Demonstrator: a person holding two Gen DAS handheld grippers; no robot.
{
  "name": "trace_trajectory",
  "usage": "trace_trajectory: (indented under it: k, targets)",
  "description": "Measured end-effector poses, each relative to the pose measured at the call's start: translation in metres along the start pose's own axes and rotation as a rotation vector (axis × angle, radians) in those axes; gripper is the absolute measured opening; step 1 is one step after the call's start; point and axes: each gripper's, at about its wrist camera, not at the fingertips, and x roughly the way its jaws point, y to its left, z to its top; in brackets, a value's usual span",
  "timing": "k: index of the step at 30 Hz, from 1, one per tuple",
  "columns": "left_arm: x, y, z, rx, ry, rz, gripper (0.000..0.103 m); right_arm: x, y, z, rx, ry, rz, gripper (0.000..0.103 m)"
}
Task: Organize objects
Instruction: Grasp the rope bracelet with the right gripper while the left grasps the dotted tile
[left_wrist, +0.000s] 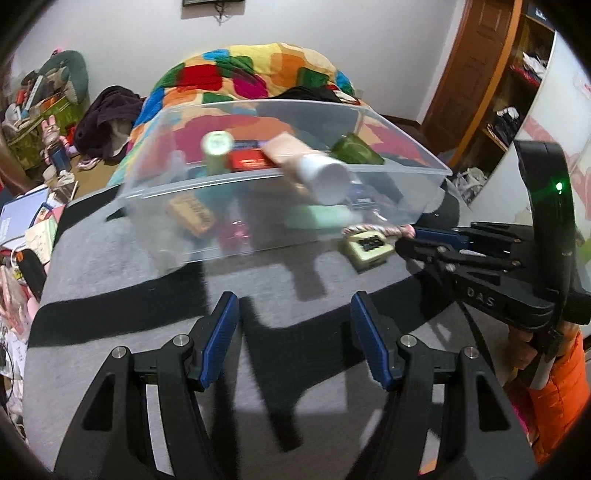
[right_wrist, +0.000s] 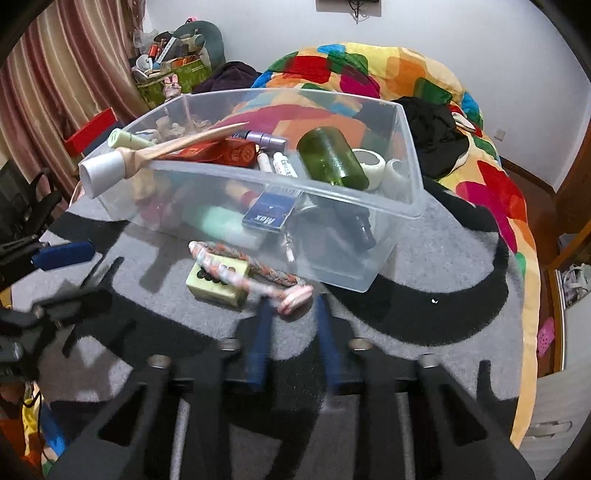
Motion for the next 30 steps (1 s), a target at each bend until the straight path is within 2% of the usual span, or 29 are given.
trace_trajectory:
  k: [7, 12, 18, 20, 22, 24, 25, 28, 30]
  targets:
    - [0.017, -0.028, 0.012, 0.051, 0.023, 0.008, 0.063, -0.015, -0.008, -0.006, 0.029, -0.049, 0.018, 0.008]
    - [0.031, -0.04, 0.025, 0.045, 0.037, 0.008, 0.067, -0.029, -0.016, -0.013, 0.054, -0.078, 0.025, 0.008]
    - [0.055, -0.046, 0.035, 0.055, 0.082, 0.022, 0.067, -0.035, -0.024, -0.018, 0.056, -0.066, 0.056, 0.009]
    - [0.06, -0.049, 0.034, 0.071, 0.091, 0.032, 0.067, -0.036, -0.026, -0.019, 0.059, -0.07, 0.062, 0.014]
    - [0.063, -0.053, 0.035, 0.092, 0.09, 0.05, 0.067, -0.035, -0.025, -0.019, 0.047, -0.068, 0.055, 0.025]
    - [0.065, -0.056, 0.036, 0.101, 0.087, 0.059, 0.067, -0.034, -0.023, -0.02, 0.035, -0.067, 0.054, 0.04]
    - [0.067, -0.057, 0.037, 0.104, 0.087, 0.067, 0.066, -0.033, -0.021, -0.02, 0.026, -0.069, 0.055, 0.043]
    - [0.068, -0.056, 0.037, 0.097, 0.078, 0.066, 0.061, -0.029, -0.019, -0.019, 0.001, -0.063, 0.036, 0.044]
    - [0.066, -0.054, 0.035, 0.1, 0.068, 0.061, 0.045, -0.026, -0.019, -0.019, -0.003, -0.052, 0.031, 0.044]
